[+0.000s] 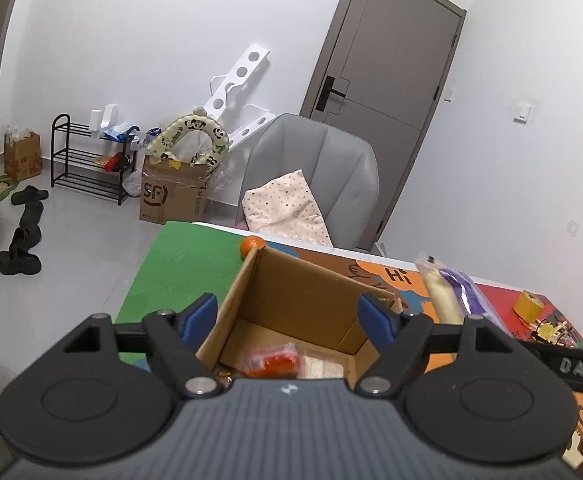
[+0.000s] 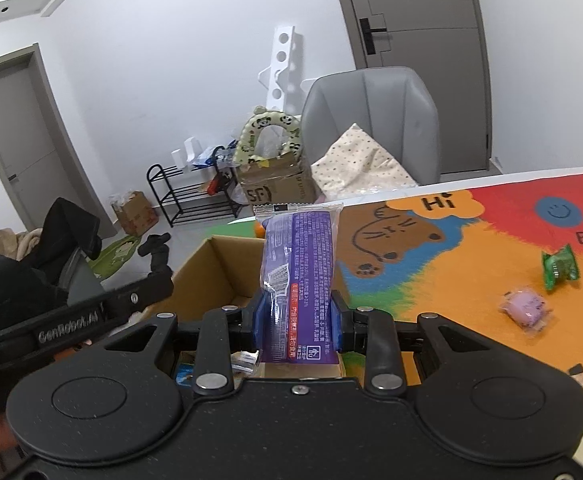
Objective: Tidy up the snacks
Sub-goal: 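Carry both snacks over the cardboard box and open both grippers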
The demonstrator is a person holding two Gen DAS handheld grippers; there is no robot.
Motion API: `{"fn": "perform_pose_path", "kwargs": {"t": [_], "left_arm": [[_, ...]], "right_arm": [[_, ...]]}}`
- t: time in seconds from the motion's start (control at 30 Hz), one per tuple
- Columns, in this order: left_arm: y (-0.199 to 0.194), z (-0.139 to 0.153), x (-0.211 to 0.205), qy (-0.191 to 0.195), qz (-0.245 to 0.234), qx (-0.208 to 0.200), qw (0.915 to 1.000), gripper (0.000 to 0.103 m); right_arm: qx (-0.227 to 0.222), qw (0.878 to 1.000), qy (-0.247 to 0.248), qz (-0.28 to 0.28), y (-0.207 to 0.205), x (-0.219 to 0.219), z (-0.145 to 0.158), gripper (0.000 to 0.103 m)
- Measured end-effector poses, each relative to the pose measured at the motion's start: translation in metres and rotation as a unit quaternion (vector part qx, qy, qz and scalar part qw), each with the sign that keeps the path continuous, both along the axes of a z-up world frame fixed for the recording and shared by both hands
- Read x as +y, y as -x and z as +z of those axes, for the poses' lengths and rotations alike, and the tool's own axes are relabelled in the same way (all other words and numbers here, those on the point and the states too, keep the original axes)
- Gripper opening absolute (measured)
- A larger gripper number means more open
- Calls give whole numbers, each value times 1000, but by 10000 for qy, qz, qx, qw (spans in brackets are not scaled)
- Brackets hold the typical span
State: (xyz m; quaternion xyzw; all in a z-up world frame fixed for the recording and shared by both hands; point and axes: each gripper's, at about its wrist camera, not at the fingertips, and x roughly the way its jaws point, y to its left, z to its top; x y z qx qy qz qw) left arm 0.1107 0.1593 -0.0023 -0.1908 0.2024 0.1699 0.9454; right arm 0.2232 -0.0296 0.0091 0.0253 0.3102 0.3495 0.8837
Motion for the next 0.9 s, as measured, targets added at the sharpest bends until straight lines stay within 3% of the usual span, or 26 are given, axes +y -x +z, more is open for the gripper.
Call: {"fn": "perform_pose_path", "kwargs": {"t": [0.23,0.37,0.9], "left_arm": [[11,3,5,-5,55,-3,10000,83],[15,1,7,7,99,35,9999,85],[5,-5,-22,-108,-106,223,9996,91]], "right_arm": [[71,9998,-128,93,1,21,6,32],[58,9996,-279,34,3,19,7,65],[215,9986,-296,-370,7,-36,-11,77]]}}
